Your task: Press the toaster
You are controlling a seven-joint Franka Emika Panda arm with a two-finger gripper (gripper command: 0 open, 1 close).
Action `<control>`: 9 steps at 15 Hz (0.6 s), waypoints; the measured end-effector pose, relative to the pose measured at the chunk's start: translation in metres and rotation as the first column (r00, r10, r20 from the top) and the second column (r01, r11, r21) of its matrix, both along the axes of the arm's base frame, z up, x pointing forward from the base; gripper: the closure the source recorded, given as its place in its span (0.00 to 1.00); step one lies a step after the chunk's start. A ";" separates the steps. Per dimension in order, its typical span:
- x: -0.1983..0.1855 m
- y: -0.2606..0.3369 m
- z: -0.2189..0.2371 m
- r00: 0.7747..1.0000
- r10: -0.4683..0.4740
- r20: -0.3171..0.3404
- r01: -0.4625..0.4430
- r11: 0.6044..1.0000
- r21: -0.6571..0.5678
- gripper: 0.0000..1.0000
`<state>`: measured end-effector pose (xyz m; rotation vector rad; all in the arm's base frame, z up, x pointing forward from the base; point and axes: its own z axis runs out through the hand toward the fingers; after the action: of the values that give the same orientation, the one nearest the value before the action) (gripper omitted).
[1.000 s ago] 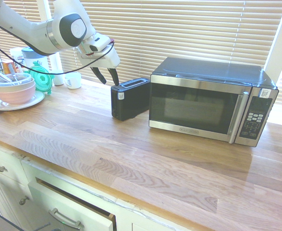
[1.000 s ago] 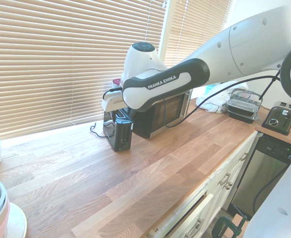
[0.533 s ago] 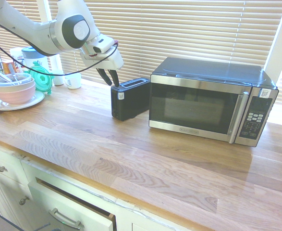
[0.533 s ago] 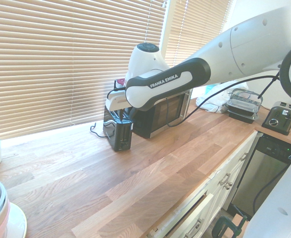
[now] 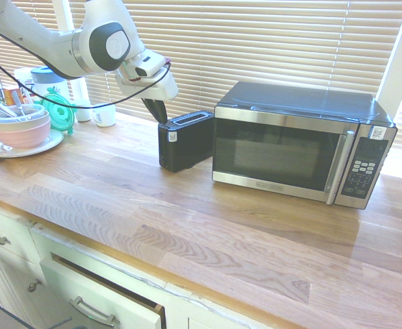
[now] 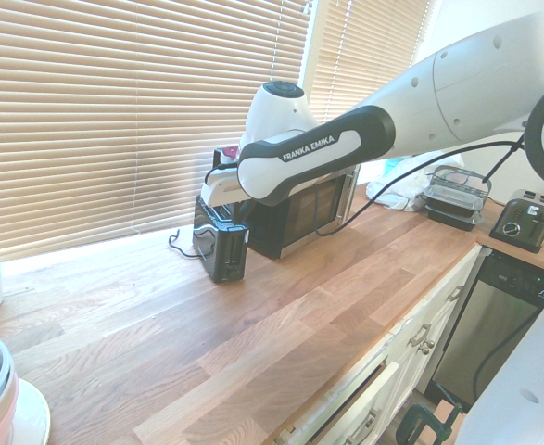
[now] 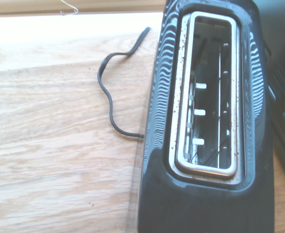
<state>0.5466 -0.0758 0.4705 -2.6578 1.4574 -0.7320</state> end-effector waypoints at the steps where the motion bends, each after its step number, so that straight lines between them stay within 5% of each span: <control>1: 0.000 0.000 0.001 1.000 -0.001 0.001 0.001 1.000 0.002 1.00; 9: -0.004 -0.001 0.000 1.000 -0.001 -0.008 0.001 1.000 0.011 1.00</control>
<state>0.5422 -0.0768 0.4707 -2.6549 1.4611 -0.7116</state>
